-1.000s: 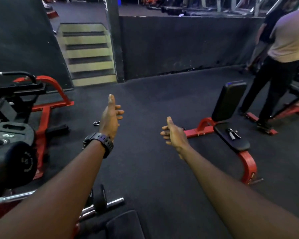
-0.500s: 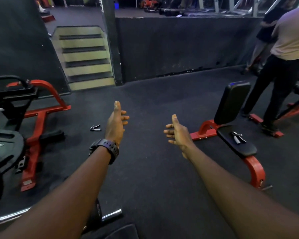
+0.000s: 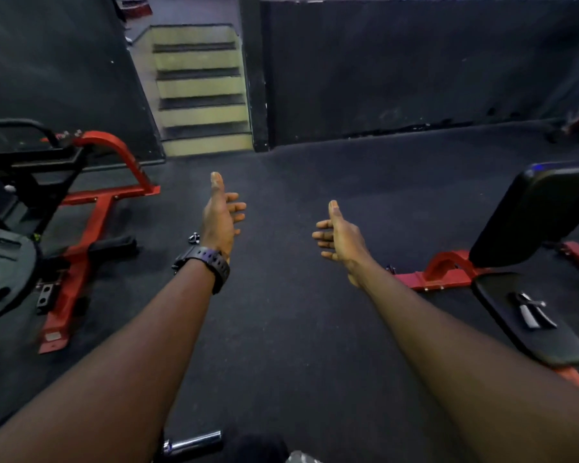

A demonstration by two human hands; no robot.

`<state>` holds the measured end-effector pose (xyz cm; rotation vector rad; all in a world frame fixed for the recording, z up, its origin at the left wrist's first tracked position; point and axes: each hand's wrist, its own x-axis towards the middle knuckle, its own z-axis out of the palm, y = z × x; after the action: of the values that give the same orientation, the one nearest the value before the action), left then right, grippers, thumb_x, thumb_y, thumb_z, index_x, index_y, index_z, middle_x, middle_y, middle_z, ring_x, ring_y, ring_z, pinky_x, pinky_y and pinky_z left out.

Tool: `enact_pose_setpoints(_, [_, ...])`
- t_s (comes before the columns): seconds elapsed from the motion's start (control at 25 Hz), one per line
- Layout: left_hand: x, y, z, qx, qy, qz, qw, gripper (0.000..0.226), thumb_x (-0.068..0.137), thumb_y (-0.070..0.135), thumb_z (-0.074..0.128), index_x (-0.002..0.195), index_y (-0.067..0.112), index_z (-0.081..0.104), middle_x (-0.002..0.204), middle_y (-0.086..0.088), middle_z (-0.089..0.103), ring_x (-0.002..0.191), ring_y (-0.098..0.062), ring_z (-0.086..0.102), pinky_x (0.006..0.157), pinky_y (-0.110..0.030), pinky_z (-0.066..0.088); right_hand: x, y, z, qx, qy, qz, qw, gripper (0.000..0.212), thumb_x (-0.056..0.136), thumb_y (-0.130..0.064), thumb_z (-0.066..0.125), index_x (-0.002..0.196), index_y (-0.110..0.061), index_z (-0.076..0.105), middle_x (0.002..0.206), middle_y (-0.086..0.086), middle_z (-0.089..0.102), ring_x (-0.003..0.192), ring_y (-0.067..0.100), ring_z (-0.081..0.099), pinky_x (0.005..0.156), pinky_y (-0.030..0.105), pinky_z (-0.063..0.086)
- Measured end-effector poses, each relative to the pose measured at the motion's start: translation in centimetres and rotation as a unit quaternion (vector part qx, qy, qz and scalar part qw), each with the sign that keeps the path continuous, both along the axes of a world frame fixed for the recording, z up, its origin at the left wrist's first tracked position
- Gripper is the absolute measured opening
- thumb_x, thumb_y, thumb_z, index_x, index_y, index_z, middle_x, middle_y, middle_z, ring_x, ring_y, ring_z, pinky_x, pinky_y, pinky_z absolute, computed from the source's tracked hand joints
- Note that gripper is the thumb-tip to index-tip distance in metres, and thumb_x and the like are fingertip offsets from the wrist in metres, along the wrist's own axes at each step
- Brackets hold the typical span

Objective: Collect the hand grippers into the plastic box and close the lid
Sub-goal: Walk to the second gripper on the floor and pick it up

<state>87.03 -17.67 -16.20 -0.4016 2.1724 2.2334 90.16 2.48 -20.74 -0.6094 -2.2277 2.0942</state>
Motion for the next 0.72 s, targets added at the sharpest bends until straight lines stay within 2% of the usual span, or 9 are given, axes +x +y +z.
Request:
enact_pose_setpoints(0.08, [-3.6, 1.1, -0.9, -0.002, -0.01, 0.014, 1.0, 0.075, 0.094, 0.072, 0.023, 0.12, 0.013, 0.061, 0.116, -0.008, 0.067, 0.104, -0.023, 0.061, 0.099, -0.049, 0.045, -4.3, 1.2, -0.4, 0.001, -0.008, 0.013, 1.0, 0.056, 0.097, -0.068, 0.041, 0.09, -0.019, 0.067, 0.091, 0.004, 0.072, 0.085, 0.017, 0.065, 0.076, 0.036, 0.053])
enact_pose_setpoints(0.24, [-11.9, 1.5, -4.1, 0.003, -0.019, 0.05, 0.999, 0.078, 0.094, 0.072, 0.023, 0.125, 0.011, 0.061, 0.126, -0.012, 0.067, 0.116, -0.029, 0.062, 0.106, -0.052, 0.044, -13.9, 2.8, -2.6, 0.012, -0.014, 0.041, 0.999, 0.055, 0.098, -0.067, 0.041, 0.091, -0.018, 0.067, 0.092, 0.004, 0.072, 0.085, 0.018, 0.065, 0.076, 0.036, 0.052])
enact_pose_setpoints(0.32, [-17.3, 1.0, -5.5, 0.01, -0.029, 0.068, 0.997, 0.08, 0.094, 0.071, 0.022, 0.128, 0.009, 0.059, 0.125, -0.013, 0.067, 0.114, -0.029, 0.062, 0.107, -0.052, 0.043, -19.8, 3.0, -3.7, 0.012, -0.027, 0.05, 0.998, 0.055, 0.098, -0.066, 0.041, 0.092, -0.017, 0.066, 0.093, 0.005, 0.071, 0.086, 0.018, 0.063, 0.076, 0.037, 0.051])
enact_pose_setpoints(0.52, [-28.8, -1.1, -6.3, 0.029, -0.041, 0.125, 0.991, 0.08, 0.095, 0.071, 0.023, 0.126, 0.007, 0.059, 0.112, -0.009, 0.065, 0.101, -0.024, 0.058, 0.083, -0.038, 0.043, -33.2, 1.8, -4.7, 0.01, -0.059, 0.112, 0.992, 0.054, 0.099, -0.065, 0.041, 0.092, -0.017, 0.065, 0.092, 0.005, 0.07, 0.085, 0.018, 0.061, 0.075, 0.035, 0.048])
enact_pose_setpoints(0.72, [-40.0, -2.9, -7.9, 0.03, -0.06, 0.185, 0.981, 0.07, 0.095, 0.071, 0.02, 0.114, 0.016, 0.059, 0.116, -0.009, 0.066, 0.106, -0.025, 0.06, 0.079, -0.034, 0.044, -48.0, -0.4, -7.3, 0.009, -0.069, 0.18, 0.981, 0.053, 0.099, -0.065, 0.041, 0.089, -0.019, 0.064, 0.088, 0.003, 0.069, 0.077, 0.015, 0.059, 0.065, 0.029, 0.046])
